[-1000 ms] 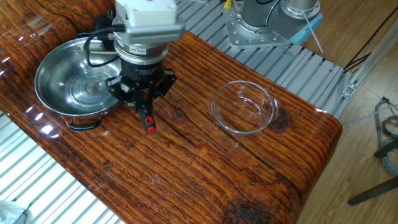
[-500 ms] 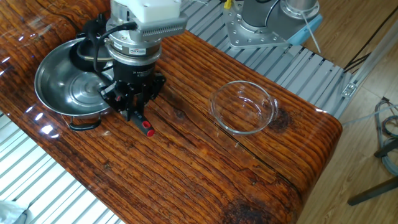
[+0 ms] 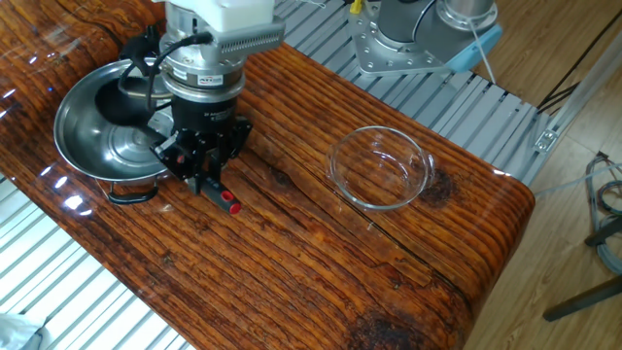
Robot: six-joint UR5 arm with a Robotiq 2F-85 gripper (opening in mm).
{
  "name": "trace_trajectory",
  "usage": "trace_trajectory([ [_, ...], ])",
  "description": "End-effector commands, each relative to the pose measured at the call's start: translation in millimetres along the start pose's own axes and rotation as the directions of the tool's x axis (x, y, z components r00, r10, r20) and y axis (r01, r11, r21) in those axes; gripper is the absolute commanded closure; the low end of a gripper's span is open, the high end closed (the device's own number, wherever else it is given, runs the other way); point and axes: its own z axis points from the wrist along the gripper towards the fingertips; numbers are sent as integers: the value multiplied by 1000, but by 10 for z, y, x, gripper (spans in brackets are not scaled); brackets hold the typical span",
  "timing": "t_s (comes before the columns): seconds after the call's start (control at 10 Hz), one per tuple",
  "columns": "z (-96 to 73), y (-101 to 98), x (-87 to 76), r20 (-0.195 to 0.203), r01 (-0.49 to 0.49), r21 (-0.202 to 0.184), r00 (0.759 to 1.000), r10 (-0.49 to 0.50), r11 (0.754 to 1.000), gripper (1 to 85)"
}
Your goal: Scoop water with a large spoon from one bowl to another
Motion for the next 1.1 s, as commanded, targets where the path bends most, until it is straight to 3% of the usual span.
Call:
trace_trajectory([
  [0.0,81,16,77,51,4,11,999,-5,1000,847],
  [0.4,116,55,180,45,-6,9,999,5,1000,847],
  [1.0,234,322,105,166,-116,-65,978,126,991,847],
])
